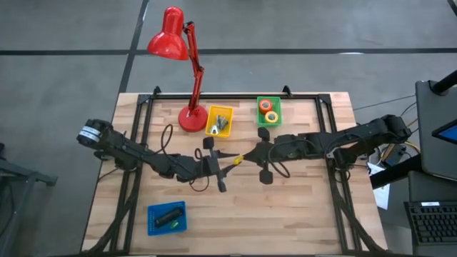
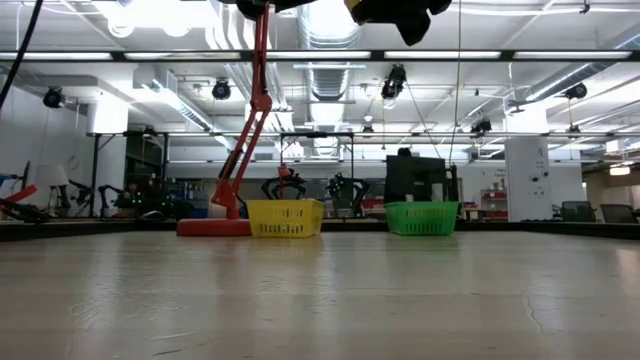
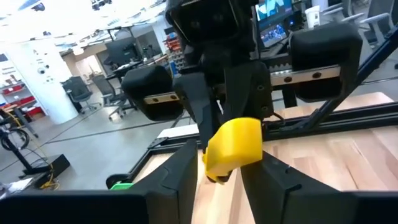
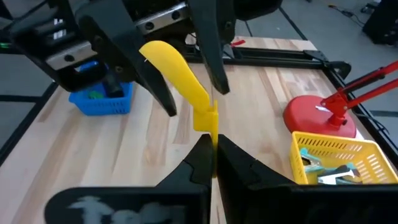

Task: Pick and place Stapler, Stapler remover, tape
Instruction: Put the small yellow stapler into the blue bin, then return to Home Position

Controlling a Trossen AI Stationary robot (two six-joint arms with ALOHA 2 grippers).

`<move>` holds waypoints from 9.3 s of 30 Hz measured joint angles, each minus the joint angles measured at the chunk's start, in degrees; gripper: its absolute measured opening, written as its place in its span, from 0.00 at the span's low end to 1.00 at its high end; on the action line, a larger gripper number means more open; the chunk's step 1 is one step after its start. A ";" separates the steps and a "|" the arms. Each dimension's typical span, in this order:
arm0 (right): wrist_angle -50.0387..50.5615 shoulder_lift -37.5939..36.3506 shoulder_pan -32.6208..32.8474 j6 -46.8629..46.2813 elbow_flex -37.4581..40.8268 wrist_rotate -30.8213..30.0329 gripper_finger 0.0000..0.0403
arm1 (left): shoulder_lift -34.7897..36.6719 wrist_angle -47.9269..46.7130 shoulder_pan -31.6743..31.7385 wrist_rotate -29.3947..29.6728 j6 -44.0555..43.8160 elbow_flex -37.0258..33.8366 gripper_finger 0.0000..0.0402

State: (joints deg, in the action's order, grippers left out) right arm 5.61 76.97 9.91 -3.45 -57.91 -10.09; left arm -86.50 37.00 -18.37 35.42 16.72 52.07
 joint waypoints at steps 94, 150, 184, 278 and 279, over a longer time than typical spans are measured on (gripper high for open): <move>-4.99 1.01 0.61 -3.74 9.65 1.55 0.28 | 12.15 -64.39 -30.07 13.72 -75.22 -2.73 0.34; -3.97 -64.61 -1.34 6.49 48.55 6.69 0.02 | 86.50 -25.07 3.27 -15.35 -16.08 -51.40 0.02; -4.37 -66.71 -1.31 -0.86 56.50 6.98 0.02 | 84.54 -25.58 3.26 -15.00 -15.90 -51.41 0.02; -4.35 -66.69 -1.31 -0.89 56.46 7.04 0.02 | 84.54 -25.61 3.23 -14.97 -15.88 -51.43 0.02; -4.35 -66.69 -1.31 -0.91 56.46 7.04 0.02 | 84.53 -25.58 3.23 -14.99 -15.90 -51.43 0.02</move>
State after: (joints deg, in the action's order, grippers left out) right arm 1.26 10.28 8.60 -4.36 -1.45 -3.05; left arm -1.97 11.42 -15.14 20.43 0.82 0.64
